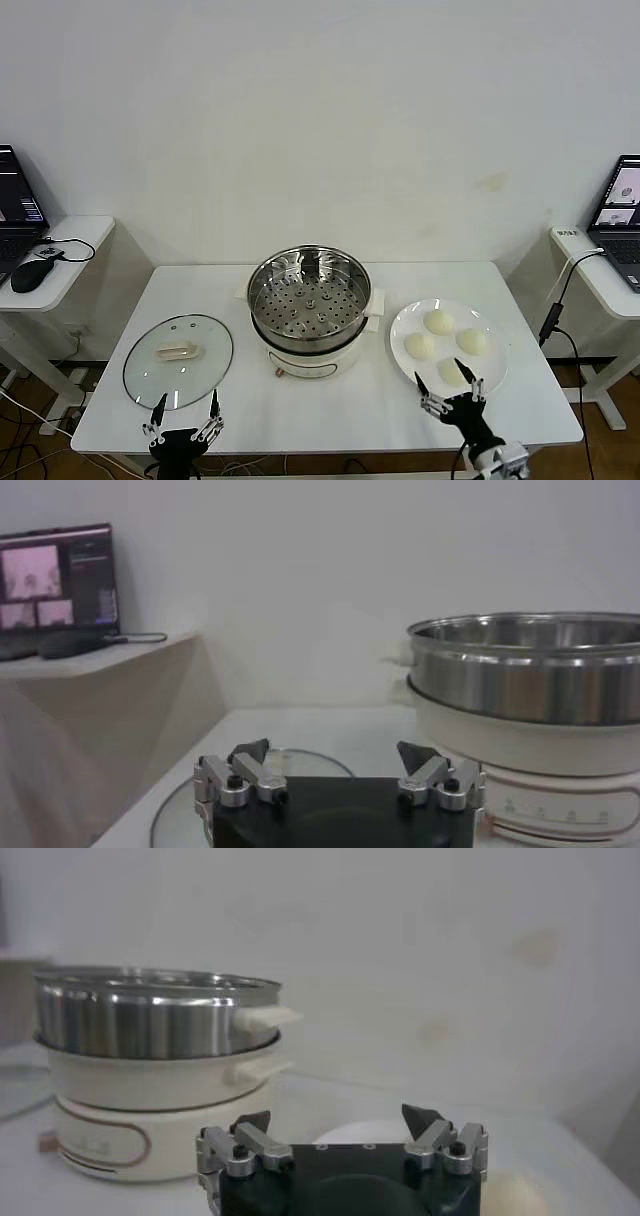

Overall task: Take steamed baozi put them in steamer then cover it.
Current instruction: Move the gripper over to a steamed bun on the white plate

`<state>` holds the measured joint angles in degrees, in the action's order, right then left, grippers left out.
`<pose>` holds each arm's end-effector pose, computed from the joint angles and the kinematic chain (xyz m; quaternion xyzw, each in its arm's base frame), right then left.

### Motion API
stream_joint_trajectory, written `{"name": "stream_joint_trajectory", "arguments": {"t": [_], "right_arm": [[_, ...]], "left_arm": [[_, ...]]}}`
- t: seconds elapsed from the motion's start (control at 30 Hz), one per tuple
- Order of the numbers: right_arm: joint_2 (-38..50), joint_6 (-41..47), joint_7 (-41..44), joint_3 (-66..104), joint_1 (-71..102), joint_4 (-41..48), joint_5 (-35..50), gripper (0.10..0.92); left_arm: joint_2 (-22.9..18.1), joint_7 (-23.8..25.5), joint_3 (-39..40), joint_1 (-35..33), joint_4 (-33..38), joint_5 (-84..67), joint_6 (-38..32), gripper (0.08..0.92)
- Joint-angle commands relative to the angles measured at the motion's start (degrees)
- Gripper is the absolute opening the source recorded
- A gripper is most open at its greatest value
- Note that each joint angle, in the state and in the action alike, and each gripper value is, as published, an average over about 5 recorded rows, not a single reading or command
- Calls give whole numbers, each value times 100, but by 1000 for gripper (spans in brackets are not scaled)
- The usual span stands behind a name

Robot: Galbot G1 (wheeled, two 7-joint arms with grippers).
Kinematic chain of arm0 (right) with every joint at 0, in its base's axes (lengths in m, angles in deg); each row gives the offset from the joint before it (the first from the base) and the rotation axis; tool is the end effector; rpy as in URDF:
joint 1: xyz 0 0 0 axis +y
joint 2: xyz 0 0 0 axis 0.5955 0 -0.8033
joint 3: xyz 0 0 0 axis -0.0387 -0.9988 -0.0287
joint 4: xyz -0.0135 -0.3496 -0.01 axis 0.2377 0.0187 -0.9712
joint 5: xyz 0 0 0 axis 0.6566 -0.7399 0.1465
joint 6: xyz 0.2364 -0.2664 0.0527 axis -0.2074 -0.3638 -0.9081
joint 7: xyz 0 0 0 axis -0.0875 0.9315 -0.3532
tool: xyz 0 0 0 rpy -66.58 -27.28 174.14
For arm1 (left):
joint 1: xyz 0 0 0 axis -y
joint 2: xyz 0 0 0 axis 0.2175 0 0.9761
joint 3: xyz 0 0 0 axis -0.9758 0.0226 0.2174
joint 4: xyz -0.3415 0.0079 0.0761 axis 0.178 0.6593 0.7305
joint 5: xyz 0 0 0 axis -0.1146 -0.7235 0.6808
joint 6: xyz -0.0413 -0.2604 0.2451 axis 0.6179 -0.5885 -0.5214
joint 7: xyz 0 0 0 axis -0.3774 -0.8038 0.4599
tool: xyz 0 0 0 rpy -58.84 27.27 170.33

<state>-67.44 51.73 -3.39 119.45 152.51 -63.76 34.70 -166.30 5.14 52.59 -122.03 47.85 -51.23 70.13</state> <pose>0.2191 -0.1363 -0.3245 0.1348 -0.9652 0.2151 0.0625 0.1068 0.0125 -0.3170 0.0627 -0.9918 -0.0573 0.0955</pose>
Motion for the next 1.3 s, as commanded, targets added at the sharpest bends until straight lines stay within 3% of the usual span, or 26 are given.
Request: {"name": "stream_joint_trajectory", "arguments": {"t": [0.03, 0.43, 0.8, 0.97, 1.3], "right_arm": [[1273, 530, 644, 94, -1352, 560, -1530, 823], [2787, 722, 2734, -2255, -4324, 2204, -1862, 823], [2724, 302, 4610, -5386, -7168, 3865, -1726, 823], [2418, 195, 4938, -6233, -7831, 4443, -1785, 823], [1670, 223, 4785, -6801, -8050, 5326, -2112, 823]], "left_arm": [[39, -52, 74, 30, 95, 316, 270, 823], [20, 375, -8, 190, 74, 1084, 332, 823], [-10, 216, -151, 180, -7, 1138, 326, 823], [10, 188, -232, 209, -35, 1117, 329, 823], [53, 102, -372, 288, -153, 1082, 324, 823]]}}
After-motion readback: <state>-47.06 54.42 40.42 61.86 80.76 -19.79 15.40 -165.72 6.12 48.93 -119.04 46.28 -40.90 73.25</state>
